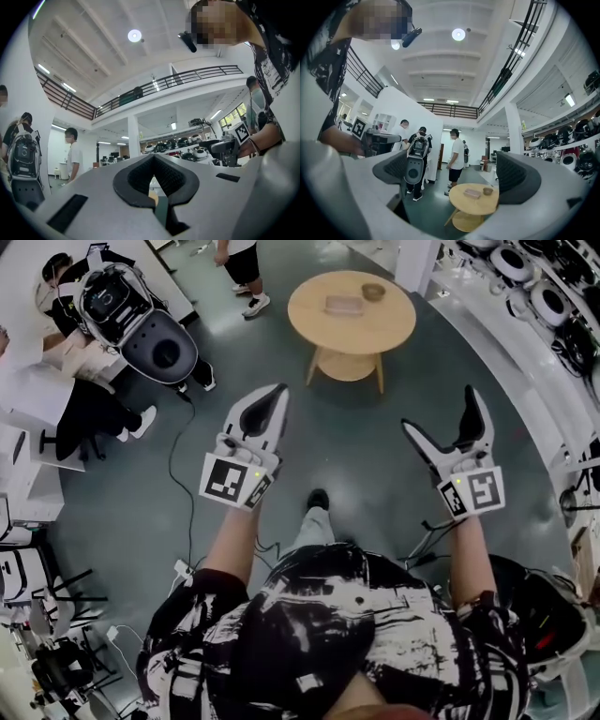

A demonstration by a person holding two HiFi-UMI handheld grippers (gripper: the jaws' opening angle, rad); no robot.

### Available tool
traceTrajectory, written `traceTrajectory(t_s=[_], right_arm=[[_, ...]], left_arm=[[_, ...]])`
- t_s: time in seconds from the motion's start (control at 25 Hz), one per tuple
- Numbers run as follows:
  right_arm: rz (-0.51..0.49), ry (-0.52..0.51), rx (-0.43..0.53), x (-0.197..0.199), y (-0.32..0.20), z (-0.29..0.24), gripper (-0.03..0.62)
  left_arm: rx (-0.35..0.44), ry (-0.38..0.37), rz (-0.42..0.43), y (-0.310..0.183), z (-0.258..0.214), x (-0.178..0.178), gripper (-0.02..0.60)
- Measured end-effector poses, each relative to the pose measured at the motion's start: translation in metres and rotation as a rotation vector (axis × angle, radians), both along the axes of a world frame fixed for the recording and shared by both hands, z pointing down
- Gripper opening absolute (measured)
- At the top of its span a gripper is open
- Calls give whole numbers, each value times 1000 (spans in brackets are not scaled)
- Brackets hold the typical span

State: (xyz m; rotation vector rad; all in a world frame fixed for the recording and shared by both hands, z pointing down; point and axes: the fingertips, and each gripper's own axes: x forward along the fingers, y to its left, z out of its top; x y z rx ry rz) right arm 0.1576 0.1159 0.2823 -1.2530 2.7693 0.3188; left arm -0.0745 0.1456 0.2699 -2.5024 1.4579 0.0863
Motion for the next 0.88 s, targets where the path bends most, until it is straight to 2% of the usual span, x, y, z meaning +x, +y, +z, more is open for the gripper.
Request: traceTrajectory(t_s=[0.2,0.56,0.88], right_arm=[[31,5,8,-27,-49,-4,572],[127,7,17,-94,-135,-16,572],[134,5,20,-106,-206,-17,572]], left_arm=[[12,7,30,-58,5,-28,-2],[21,-11,105,-155,2,-109,-2],[27,-11,124,-224,-2,-117,-2]])
